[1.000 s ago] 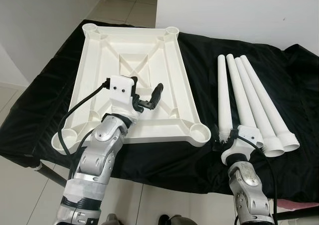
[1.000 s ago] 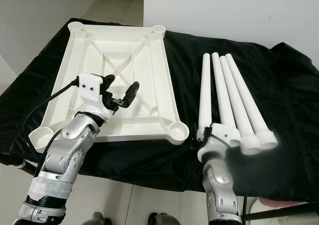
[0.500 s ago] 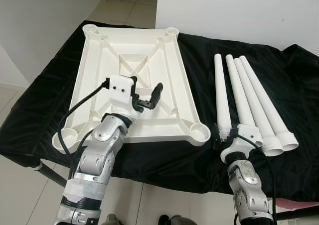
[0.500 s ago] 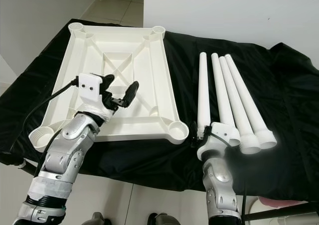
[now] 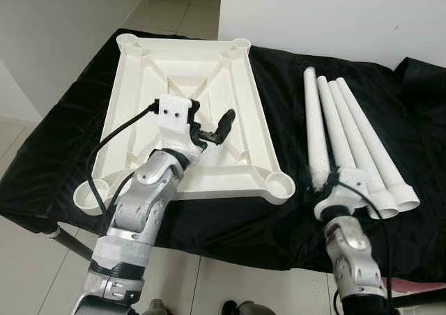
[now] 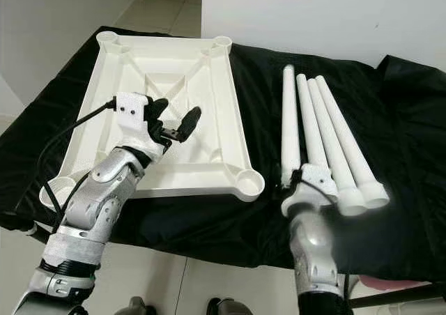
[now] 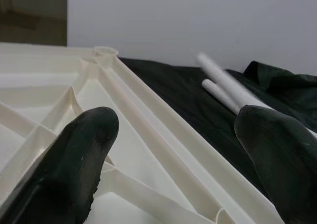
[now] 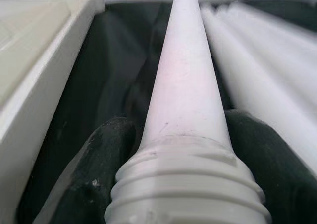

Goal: Building children table

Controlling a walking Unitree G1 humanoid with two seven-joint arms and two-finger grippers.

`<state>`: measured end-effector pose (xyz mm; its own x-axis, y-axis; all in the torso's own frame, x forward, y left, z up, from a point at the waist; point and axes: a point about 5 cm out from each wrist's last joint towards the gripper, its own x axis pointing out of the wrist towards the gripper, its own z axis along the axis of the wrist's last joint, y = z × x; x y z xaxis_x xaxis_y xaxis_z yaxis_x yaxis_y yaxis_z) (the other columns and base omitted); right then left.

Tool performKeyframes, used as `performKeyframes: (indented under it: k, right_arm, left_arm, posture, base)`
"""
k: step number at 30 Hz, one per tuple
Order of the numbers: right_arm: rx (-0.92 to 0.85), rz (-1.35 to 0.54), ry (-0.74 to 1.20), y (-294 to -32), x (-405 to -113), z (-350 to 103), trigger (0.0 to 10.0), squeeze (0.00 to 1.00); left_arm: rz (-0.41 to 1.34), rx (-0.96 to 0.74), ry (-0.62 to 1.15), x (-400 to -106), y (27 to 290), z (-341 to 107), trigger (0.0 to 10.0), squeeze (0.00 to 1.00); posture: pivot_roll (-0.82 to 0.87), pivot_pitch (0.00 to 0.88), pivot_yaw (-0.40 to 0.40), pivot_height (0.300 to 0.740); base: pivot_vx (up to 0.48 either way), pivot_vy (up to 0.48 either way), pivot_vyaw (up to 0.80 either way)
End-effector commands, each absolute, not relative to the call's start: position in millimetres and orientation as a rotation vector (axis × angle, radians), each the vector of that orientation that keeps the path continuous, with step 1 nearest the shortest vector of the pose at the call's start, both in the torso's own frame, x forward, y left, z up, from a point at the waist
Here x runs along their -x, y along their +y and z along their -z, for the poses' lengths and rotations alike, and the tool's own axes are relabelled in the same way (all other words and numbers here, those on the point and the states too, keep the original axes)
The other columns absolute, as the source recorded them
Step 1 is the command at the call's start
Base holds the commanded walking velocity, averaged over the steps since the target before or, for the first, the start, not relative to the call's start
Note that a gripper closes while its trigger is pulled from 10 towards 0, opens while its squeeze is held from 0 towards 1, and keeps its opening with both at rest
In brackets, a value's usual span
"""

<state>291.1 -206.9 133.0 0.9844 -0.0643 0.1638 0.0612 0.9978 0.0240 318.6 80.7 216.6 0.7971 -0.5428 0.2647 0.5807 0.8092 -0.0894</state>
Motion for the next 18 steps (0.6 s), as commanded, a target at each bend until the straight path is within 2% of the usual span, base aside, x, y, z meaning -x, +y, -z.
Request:
performKeyframes:
  k: [1,7,8,13,16,17,18]
  right_arm:
    - [0.053,0.058,-0.241,-214,-297,-150,10.0,0.00]
    - [0.106,0.050,-0.332,-216,-303,-170,10.0,0.00]
    - [0.081,-0.022,-0.387,-205,-305,-177,10.0,0.00]
    - [0.078,-0.099,-0.423,-191,-304,-181,10.0,0.00]
    - [0.076,-0.161,-0.456,-179,-302,-183,10.0,0.00]
    - [0.071,-0.177,-0.464,-174,-302,-183,10.0,0.00]
    - [0.074,-0.184,-0.467,-170,-302,-183,10.0,0.00]
  left_arm:
    - [0.845,0.121,-0.240,-316,73,-221,10.0,0.00]
    - [0.887,0.131,-0.223,-323,73,-225,10.0,0.00]
    - [0.901,0.105,-0.216,-330,72,-226,10.0,1.00]
    - [0.919,0.064,-0.209,-334,68,-228,10.0,1.00]
    - [0.950,0.138,-0.175,-338,62,-238,10.0,1.00]
    - [0.957,0.170,-0.147,-341,59,-241,10.0,0.75]
    - [0.945,0.210,-0.101,-345,56,-242,10.0,0.00]
  posture:
    - [-0.01,0.086,-0.050,0.740]
    - [-0.02,0.079,-0.044,0.740]
    - [-0.01,0.078,-0.044,0.740]
    - [-0.01,0.074,-0.047,0.740]
    - [-0.01,0.069,-0.044,0.740]
    - [0.00,0.067,-0.045,0.740]
    - [0.00,0.063,-0.046,0.740]
  base:
    - [0.000,0.000,0.00]
    - [0.000,0.000,0.00]
    - [0.000,0.000,0.00]
    - [0.000,0.000,0.00]
    - [0.000,0.000,0.00]
    - [0.000,0.000,0.00]
    - [0.000,0.000,0.00]
